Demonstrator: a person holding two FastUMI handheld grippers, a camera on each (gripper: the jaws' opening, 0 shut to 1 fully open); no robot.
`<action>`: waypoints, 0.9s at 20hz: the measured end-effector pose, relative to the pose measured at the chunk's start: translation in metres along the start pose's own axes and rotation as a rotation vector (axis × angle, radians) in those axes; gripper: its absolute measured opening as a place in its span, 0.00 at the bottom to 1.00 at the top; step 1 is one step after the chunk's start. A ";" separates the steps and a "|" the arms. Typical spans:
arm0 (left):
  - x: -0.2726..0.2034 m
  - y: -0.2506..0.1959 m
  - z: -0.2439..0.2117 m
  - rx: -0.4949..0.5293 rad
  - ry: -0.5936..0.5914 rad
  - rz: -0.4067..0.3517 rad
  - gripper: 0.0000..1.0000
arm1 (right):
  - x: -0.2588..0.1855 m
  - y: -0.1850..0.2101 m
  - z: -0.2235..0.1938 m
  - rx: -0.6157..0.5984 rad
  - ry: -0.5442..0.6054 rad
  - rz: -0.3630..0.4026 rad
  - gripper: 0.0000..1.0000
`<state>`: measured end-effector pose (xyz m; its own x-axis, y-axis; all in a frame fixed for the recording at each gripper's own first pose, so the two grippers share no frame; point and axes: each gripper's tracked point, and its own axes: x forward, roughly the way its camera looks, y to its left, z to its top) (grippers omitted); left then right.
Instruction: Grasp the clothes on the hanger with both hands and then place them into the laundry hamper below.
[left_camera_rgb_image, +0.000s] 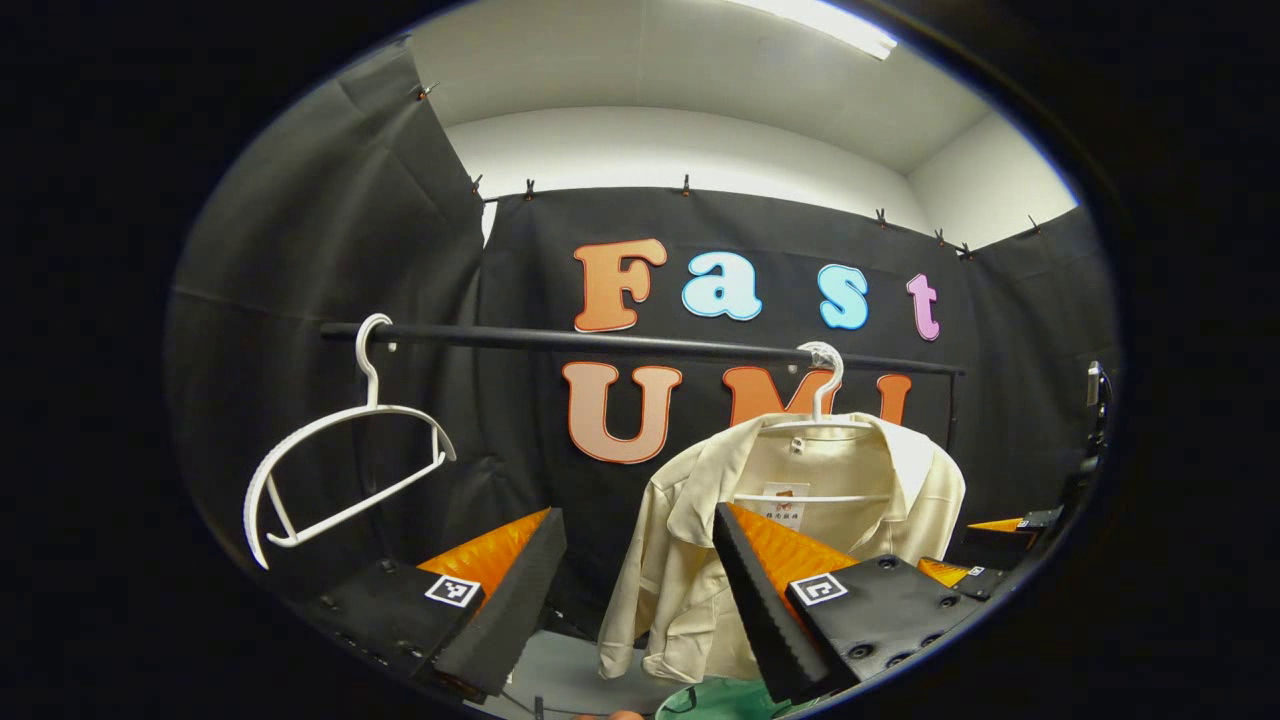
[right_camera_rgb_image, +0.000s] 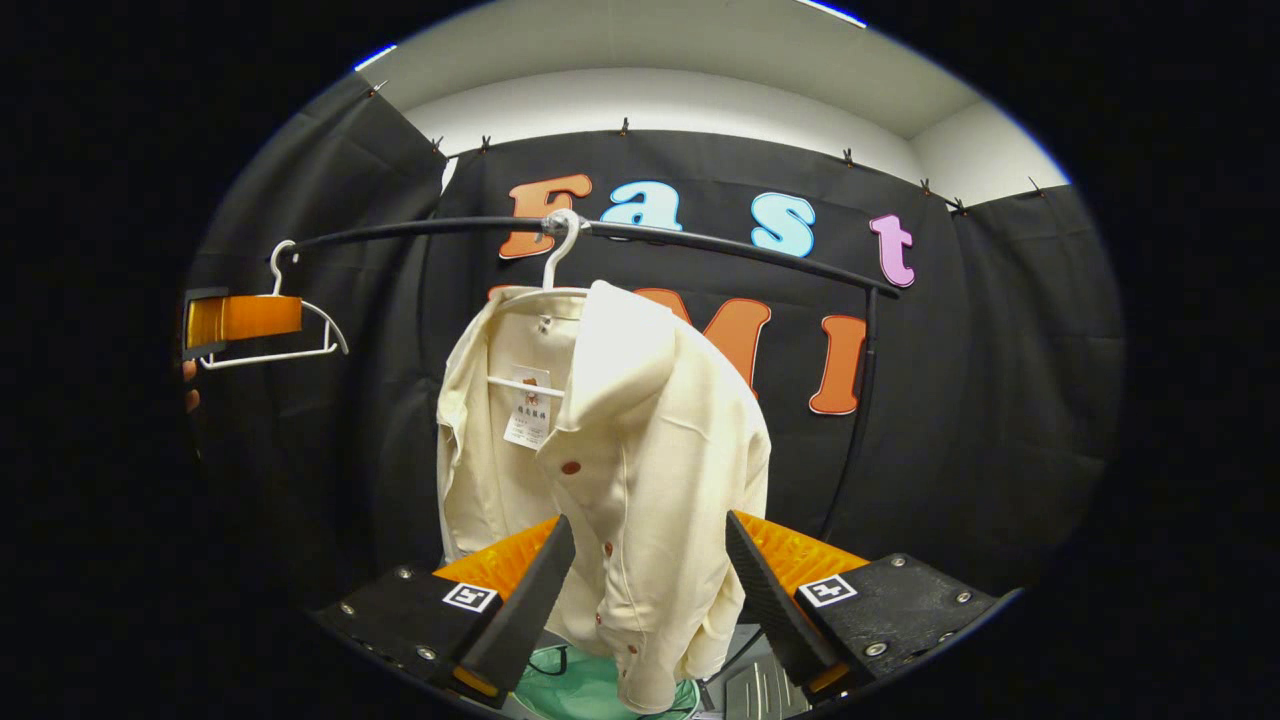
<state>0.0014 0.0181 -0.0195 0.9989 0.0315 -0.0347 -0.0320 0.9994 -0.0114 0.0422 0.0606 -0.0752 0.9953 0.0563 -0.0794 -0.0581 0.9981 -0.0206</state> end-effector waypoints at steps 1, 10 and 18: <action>0.001 0.000 -0.002 -0.002 0.006 0.003 1.00 | 0.004 0.001 -0.005 0.003 0.009 -0.001 0.94; 0.020 -0.011 -0.032 0.009 0.039 -0.020 0.96 | 0.052 0.007 -0.033 -0.036 0.034 -0.051 0.94; 0.043 -0.021 -0.068 -0.012 0.080 -0.056 0.97 | 0.096 0.000 -0.044 0.037 0.031 -0.064 0.90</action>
<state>0.0431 -0.0028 -0.0886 0.9933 -0.0257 -0.1130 0.0227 0.9994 -0.0278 0.1344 0.0653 -0.1266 0.9939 -0.0081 -0.1101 0.0092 0.9999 0.0097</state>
